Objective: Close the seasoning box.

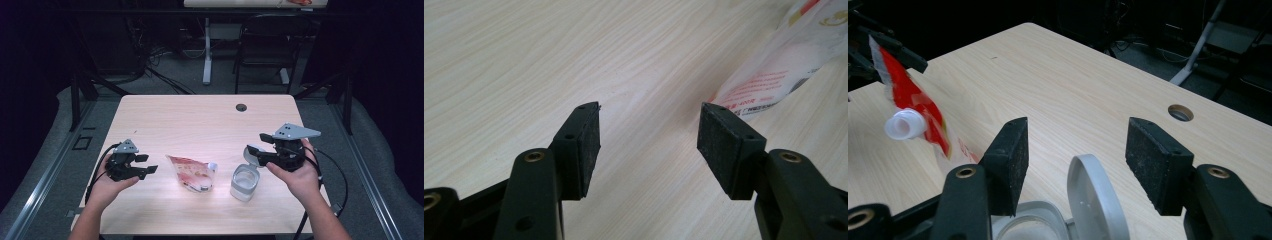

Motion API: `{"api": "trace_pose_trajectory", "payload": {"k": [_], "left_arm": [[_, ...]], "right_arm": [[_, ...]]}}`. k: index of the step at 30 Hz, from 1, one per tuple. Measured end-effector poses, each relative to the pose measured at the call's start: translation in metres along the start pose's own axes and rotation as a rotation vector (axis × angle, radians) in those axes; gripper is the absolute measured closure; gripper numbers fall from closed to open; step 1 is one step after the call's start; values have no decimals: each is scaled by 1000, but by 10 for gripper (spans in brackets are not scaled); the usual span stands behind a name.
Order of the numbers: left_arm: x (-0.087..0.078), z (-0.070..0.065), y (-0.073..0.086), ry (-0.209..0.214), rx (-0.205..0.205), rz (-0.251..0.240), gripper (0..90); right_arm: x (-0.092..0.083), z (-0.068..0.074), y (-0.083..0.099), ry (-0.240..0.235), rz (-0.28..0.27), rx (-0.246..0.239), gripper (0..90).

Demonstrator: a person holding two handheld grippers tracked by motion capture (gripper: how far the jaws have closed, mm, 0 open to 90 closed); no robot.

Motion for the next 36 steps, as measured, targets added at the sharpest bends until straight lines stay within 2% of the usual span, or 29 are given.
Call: {"api": "trace_pose_trajectory", "payload": {"k": [22, 36], "left_arm": [[0, 3, 3, -6, -5, 9, 425], [0, 5, 6, -10, -14, 8, 425]], "right_arm": [[4, -47, 4, 89, 30, 66, 466], [5, -70, 13, 139, 41, 110, 659]]}}
Point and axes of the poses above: each handheld gripper's, and its own axes: x roughly forward along the jaws, y roughly out of its underside, z roughly to its left, the point moved 8 cm from there along x, roughly forward along the jaws, and after that the axes turned 10 degrees about x, right-handed, at the moved point
